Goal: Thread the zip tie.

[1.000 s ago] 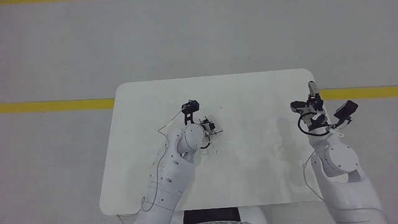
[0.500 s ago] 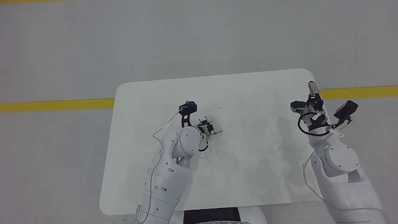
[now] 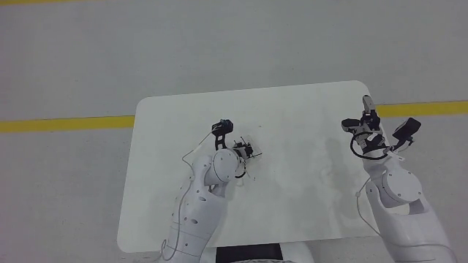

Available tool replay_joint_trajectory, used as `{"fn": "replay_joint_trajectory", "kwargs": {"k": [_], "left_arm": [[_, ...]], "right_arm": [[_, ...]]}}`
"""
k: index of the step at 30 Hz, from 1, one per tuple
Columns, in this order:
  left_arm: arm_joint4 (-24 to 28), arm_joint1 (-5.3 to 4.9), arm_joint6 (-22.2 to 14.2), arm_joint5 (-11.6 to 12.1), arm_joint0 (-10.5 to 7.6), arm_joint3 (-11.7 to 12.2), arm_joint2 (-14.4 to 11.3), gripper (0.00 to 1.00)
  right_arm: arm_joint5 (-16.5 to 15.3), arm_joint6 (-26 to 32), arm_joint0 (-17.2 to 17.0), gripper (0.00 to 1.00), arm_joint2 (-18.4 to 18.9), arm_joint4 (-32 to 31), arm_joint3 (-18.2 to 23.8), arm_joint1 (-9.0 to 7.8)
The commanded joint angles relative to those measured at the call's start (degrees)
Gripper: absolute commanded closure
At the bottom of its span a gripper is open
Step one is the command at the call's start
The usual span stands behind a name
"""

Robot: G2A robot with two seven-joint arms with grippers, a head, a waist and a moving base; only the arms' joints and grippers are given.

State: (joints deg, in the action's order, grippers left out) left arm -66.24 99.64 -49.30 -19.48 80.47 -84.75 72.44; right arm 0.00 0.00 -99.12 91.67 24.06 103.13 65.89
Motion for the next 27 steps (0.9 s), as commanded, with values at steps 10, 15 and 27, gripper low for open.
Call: {"fn": "replay_joint_trajectory", "kwargs": {"k": [10,15,27], "left_arm": [[-1.0,0.86,0.7,0.0,-1.95,3.7,0.8,0.89],[-1.2,1.24,1.0,0.0,-2.93,5.1,0.8,0.81],[-1.4,1.77,1.3,0.0,-4.39,7.8,0.8,0.80]], "right_arm": [[0.0,0.0,0.0,0.00,0.0,0.0,0.0,0.00],[0.0,0.0,0.0,0.00,0.0,0.0,0.0,0.00],[0.0,0.0,0.0,0.00,0.0,0.0,0.0,0.00]]}}
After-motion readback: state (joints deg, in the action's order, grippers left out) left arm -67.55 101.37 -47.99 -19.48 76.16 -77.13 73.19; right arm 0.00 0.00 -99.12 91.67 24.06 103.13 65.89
